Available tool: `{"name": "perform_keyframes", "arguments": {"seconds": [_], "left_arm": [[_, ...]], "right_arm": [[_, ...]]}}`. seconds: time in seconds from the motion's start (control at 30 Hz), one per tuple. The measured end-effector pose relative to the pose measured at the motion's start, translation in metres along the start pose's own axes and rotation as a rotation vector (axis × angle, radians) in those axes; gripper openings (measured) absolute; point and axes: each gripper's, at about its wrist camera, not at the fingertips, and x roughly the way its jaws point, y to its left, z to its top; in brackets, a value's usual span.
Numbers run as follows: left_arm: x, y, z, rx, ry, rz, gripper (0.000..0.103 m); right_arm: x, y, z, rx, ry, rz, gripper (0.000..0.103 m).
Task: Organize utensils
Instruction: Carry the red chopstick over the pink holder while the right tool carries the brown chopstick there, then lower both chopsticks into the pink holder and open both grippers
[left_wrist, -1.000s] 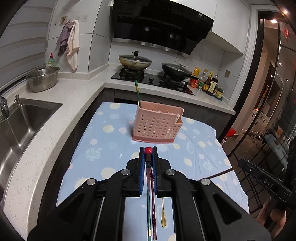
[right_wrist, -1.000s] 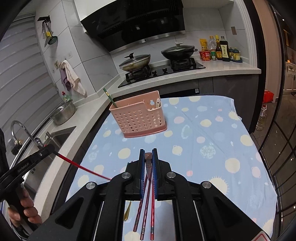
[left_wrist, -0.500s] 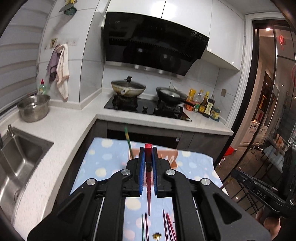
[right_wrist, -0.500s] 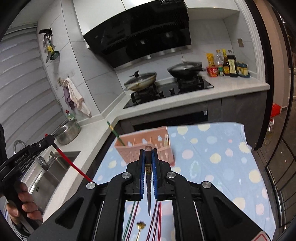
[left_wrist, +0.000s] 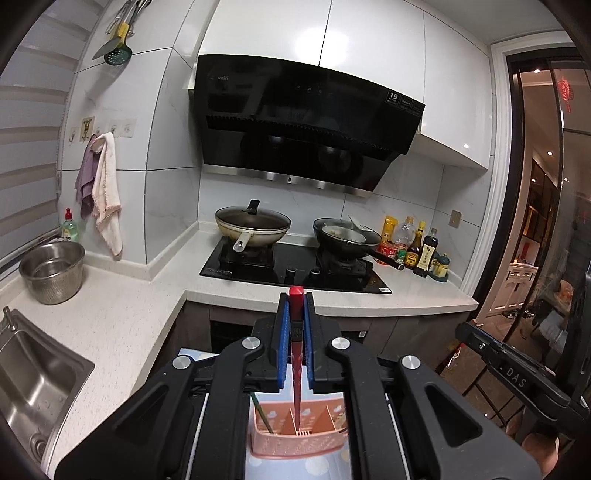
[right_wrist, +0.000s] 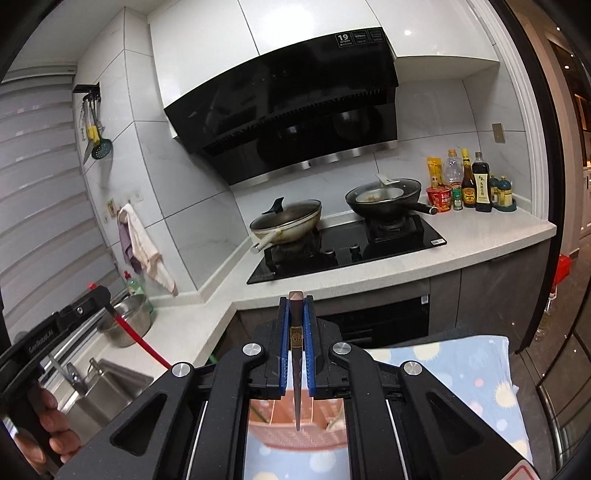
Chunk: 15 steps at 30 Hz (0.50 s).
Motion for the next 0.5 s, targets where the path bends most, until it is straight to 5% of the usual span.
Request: {"name": "perform_keyframes", "arguments": {"seconds": [0.5], "left_arm": [[0.087,0.004,-0.051,-0.012,0.145,-0.001,0.007]], "right_arm": [[0.084,-0.011,-0.044,0.012,0.167,-0.012,0.007]]}}
